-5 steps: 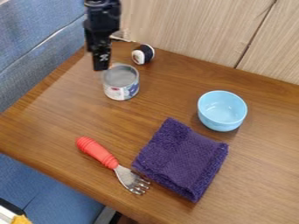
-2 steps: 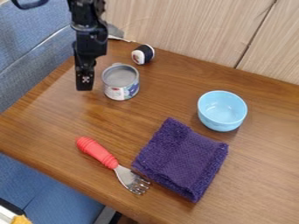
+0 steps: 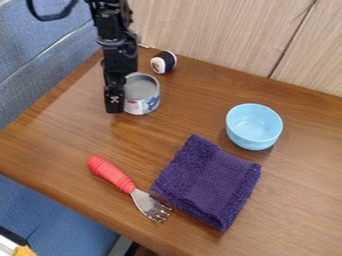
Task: Move the can to the upper right side op the table
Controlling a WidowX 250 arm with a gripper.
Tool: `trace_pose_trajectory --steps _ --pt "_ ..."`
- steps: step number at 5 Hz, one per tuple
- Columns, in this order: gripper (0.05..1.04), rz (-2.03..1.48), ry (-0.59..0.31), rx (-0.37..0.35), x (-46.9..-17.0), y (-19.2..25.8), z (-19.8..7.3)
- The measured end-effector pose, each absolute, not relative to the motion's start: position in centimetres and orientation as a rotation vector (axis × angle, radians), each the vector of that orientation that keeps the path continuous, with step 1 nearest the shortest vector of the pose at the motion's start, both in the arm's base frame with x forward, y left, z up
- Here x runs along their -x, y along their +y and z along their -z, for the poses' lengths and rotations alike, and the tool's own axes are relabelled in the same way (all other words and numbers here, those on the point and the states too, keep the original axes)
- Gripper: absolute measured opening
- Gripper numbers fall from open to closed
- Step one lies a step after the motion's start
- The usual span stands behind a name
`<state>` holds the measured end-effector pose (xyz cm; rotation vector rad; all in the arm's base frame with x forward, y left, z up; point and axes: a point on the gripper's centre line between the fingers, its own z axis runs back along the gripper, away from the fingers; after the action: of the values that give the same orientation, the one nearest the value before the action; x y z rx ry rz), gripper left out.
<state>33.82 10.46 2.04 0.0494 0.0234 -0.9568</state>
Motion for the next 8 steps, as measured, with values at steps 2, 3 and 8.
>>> trace_pose_trajectory --steps 2,3,8 --pt "1.001 1.002 -0.03 0.017 -36.5 6.9 -2.2" --pt "1.001 1.034 -0.026 0.034 -37.9 5.0 -1.7" --pt "1.001 1.18 -0.049 0.065 -42.5 -2.2 -1.4"
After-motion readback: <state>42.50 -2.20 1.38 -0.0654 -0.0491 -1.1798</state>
